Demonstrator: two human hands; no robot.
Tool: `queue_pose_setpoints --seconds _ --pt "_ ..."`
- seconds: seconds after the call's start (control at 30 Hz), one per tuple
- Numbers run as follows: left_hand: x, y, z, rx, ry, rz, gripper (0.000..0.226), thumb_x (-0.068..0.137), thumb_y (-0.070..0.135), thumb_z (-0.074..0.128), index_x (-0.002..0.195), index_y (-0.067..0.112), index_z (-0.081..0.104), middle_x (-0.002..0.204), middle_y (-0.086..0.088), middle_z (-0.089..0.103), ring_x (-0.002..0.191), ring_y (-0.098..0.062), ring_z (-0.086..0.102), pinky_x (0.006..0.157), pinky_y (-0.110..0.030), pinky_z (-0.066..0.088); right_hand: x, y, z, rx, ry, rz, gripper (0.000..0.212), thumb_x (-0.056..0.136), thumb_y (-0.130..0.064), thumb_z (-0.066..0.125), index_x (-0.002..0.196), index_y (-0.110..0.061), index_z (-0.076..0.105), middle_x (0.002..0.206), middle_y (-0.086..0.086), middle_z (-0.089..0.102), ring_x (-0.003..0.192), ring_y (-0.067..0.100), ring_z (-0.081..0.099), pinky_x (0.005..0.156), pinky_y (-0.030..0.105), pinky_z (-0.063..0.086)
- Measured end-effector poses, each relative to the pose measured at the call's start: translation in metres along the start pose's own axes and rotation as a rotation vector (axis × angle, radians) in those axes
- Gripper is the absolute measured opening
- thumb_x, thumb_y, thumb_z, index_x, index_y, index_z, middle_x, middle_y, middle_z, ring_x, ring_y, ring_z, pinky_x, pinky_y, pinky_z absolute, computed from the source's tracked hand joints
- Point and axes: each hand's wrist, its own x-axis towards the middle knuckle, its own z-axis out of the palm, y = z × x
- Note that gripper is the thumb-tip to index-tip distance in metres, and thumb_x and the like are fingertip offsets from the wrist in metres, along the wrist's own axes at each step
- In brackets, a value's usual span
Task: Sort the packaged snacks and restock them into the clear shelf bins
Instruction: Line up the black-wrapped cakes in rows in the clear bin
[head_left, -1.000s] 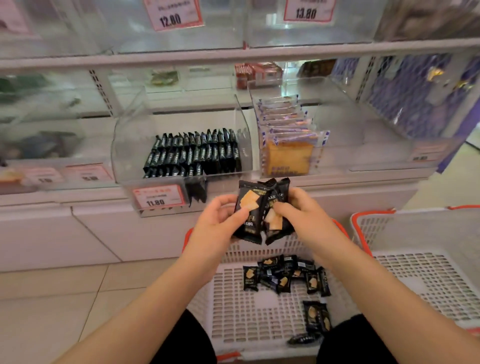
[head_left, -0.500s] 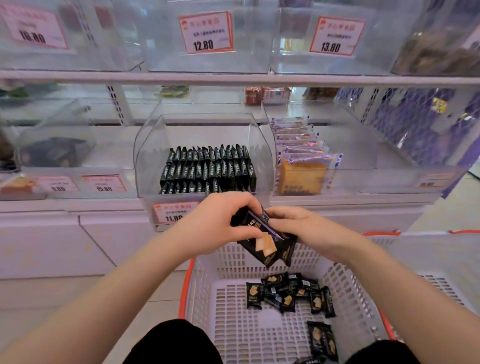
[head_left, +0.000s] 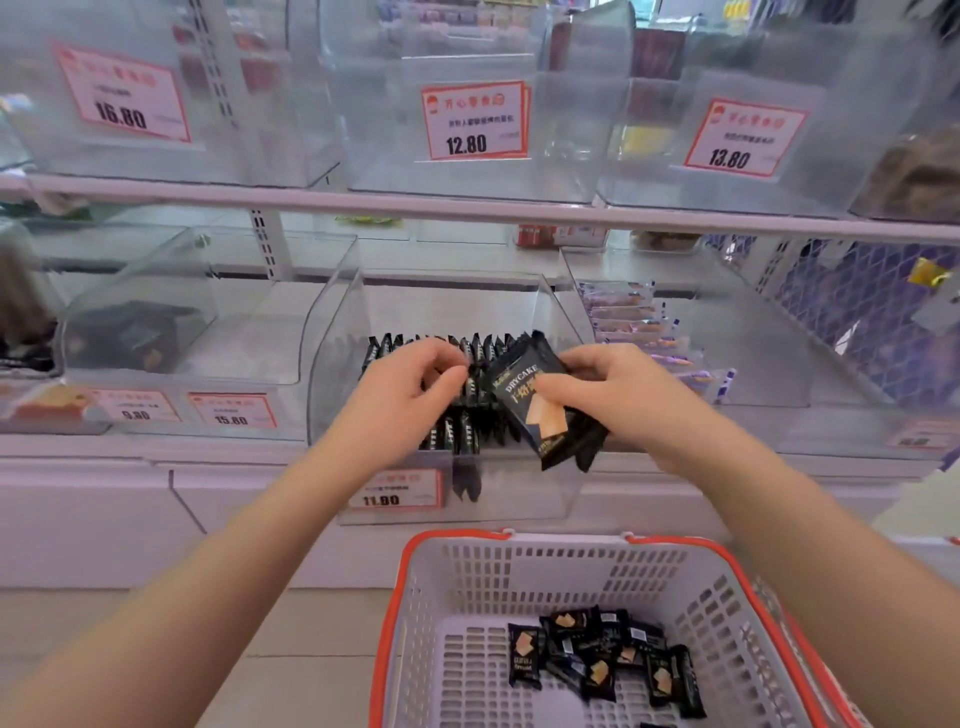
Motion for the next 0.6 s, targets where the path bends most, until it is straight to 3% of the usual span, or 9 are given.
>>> queue_pose_setpoints --seconds 0.07,0.17,0.23,0.3,0.37,0.47,0.6 --pt "0.015 -0.015 0.000 0.192 -0.165 -0.029 0.007 0.089 0.024 0.056 0.090 0.031 0.058 0.080 0.019 0.058 0.075 -0.002 0.055 0.063 -0.006 0.039 0.017 -0.012 0.009 -0.302 0.123 -0.030 0.024 0.078 -0.038 0.063 0.082 -0.015 0.066 0.075 0.006 0.069 0.071 0.018 0.063 0.065 0.033 0.050" --pt "0.028 -0.034 0.011 0.365 -0.428 -0.076 0.016 0.086 0.030 0.062 0.100 0.022 0.064 0.089 0.011 0.059 0.081 -0.006 0.052 0.072 -0.018 0.041 0.035 -0.020 0.029 -0.736 0.109 -0.034 0.023 0.076 -0.032 0.063 0.068 -0.012 0.054 0.063 0.003 0.054 0.059 0.020 0.052 0.045 0.026 0.038" --pt "0.035 -0.041 0.017 0.420 -0.560 -0.081 0.027 0.085 0.035 0.063 0.107 0.019 0.063 0.103 0.004 0.062 0.087 -0.009 0.052 0.075 -0.020 0.039 0.045 -0.016 0.041 -0.884 -0.001 0.046 0.033 0.079 -0.030 0.063 0.059 -0.013 0.044 0.060 0.001 0.045 0.056 0.019 0.048 0.047 0.025 0.036" --pt "0.041 -0.043 0.019 0.463 -0.664 -0.064 0.035 0.083 0.039 0.063 0.112 0.018 0.061 0.110 0.002 0.062 0.092 -0.012 0.053 0.078 -0.022 0.040 0.056 -0.010 0.050 -0.974 -0.161 0.158 0.036 0.081 -0.033 0.062 0.060 -0.013 0.041 0.064 0.001 0.043 0.067 0.024 0.051 0.058 0.028 0.042" --pt "0.046 -0.044 0.021 0.487 -0.735 -0.058 0.041 0.083 0.044 0.061 0.114 0.017 0.060 0.112 0.001 0.061 0.092 -0.012 0.052 0.079 -0.023 0.040 0.064 -0.004 0.057 -1.003 -0.296 0.220 0.033 0.082 -0.037 0.061 0.068 -0.009 0.050 0.067 0.002 0.046 0.074 0.024 0.051 0.064 0.029 0.042" --pt "0.050 -0.043 0.024 0.497 -0.783 -0.062 0.047 0.082 0.051 0.059 0.114 0.017 0.057 0.106 0.003 0.058 0.089 -0.013 0.051 0.076 -0.026 0.040 0.072 0.002 0.064 -0.938 -0.349 0.235 0.040 0.086 -0.048 0.055 0.084 -0.008 0.054 0.068 0.003 0.048 0.076 0.023 0.050 0.066 0.029 0.041" --pt "0.052 -0.044 0.027 0.457 -0.775 -0.086 0.049 0.072 0.058 0.067 0.099 0.020 0.051 0.087 0.009 0.050 0.077 -0.011 0.049 0.064 -0.025 0.037 0.069 0.008 0.056 -0.582 -0.276 0.299 0.052 0.087 -0.055 0.049 0.062 -0.010 0.045 0.056 0.000 0.042 0.050 0.015 0.042 0.046 0.024 0.035"
